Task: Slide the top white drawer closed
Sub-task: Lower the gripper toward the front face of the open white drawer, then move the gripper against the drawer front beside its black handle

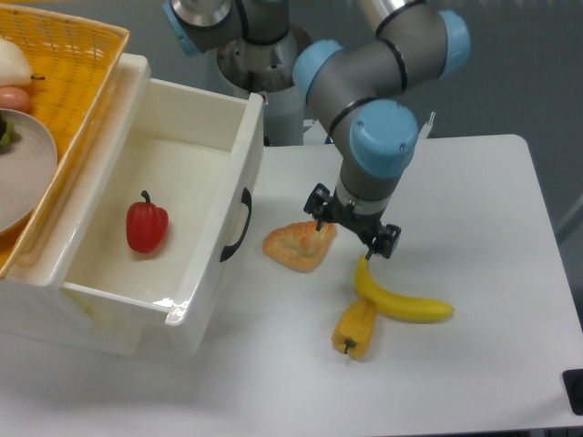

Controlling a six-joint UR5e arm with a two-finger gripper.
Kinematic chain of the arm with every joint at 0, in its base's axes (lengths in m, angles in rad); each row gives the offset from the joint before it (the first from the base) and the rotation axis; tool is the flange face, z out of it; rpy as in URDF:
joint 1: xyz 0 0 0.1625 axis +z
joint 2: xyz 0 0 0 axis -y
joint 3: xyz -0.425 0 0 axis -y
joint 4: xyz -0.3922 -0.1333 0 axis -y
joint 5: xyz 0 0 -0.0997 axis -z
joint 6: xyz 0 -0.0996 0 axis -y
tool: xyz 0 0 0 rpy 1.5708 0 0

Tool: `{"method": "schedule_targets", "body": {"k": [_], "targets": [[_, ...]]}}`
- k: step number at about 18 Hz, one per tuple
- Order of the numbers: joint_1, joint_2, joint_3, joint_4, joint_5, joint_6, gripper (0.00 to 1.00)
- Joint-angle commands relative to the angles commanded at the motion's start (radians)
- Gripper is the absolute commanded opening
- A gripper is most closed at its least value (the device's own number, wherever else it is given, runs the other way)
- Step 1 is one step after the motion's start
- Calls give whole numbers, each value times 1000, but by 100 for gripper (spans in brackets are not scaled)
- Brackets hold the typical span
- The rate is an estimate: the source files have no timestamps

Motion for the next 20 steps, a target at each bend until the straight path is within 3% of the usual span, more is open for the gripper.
{"method": "schedule_targets", "body": {"k": [8,20], "targets": [[-9,-22,-12,-5,-92,-46,100],[-34,-25,-20,-6,-127,-97,100]]}}
